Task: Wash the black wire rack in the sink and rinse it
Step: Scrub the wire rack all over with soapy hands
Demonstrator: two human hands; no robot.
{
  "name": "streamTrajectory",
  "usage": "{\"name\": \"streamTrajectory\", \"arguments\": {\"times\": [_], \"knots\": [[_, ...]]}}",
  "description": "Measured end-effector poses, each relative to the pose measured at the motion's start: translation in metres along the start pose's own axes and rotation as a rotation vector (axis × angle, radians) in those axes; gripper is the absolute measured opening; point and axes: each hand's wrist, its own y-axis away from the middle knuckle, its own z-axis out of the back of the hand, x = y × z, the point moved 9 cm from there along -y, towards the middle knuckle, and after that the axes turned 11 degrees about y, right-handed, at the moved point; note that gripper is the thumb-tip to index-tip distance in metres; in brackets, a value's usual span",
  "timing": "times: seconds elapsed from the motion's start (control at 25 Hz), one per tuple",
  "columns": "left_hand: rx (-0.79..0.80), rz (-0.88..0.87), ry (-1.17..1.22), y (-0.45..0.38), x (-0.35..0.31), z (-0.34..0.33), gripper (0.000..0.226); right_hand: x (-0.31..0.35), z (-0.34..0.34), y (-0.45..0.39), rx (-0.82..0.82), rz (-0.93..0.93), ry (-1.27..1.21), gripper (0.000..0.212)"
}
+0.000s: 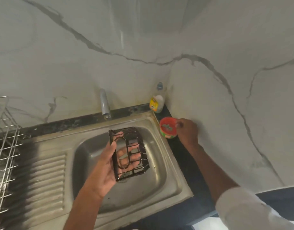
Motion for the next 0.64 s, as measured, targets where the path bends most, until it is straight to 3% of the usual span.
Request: {"name": "streamTrajectory", "arguments": {"times": [0.12,0.28,0.4,0.64], "knots": [[-0.046,-0.013,-0.004,-0.015,0.004,-0.009,0.042,0.009,-0.046,-0.044,0.177,0.116,0.266,0.025],[-0.097,-0.011,-0.001,-0.029,0.009,-0.016,0.042,0.007,-0.127,-0.055,0.440,0.227,0.266,0.026],[-0.125,-0.010,0.028,-0.029,0.012,-0.012,0.042,-0.012,-0.133,-0.064,0.432,0.070,0.266,0.038],[-0.177,-0.014,0.057,-0.028,0.023,0.004,0.031,0.000,-0.134,-0.071,0.384,0.179,0.318,0.041]]}}
